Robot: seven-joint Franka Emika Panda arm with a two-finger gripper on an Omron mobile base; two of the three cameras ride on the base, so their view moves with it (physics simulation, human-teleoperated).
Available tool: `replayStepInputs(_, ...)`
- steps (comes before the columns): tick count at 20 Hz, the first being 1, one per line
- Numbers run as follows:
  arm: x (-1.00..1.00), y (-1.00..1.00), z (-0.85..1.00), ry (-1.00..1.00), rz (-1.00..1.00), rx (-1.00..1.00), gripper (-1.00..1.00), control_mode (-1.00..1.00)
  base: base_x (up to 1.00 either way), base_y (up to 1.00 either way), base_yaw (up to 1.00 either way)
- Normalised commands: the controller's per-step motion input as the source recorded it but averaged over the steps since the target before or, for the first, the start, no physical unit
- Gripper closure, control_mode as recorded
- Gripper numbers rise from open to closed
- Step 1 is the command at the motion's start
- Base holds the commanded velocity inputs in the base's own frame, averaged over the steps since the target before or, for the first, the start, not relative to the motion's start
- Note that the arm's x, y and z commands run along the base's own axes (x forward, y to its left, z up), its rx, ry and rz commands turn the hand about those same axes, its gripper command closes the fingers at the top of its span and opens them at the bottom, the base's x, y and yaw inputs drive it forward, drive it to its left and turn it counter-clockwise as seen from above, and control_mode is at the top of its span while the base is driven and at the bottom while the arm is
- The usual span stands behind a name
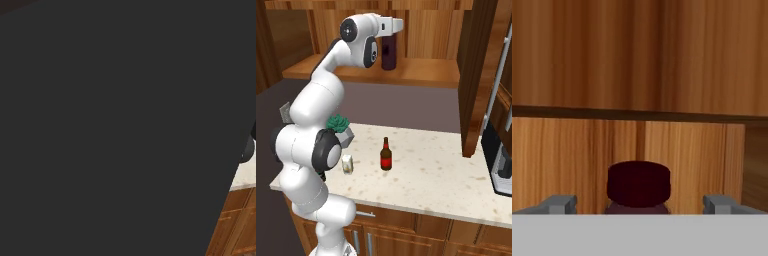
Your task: Sort all alcoholic drinks to one cabinet, and non-alcoholic drinks to the other.
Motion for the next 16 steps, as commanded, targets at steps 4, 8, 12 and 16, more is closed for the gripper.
replayStepInputs(4, -0.15, 0.0, 0.0, 0.0, -0.01, 0.0, -1.0, -1.0, 0.0, 0.0, 0.0)
replayStepInputs(8, -0.29, 0.0, 0.0, 0.0, 0.0, 0.0, -1.0, -1.0, 0.0, 0.0, 0.0)
replayStepInputs(12, -0.32, 0.0, 0.0, 0.0, 0.0, 0.0, -1.0, -1.0, 0.0, 0.0, 0.0)
replayStepInputs(16, -0.38, 0.0, 0.0, 0.0, 0.0, 0.0, -1.0, -1.0, 0.0, 0.0, 0.0)
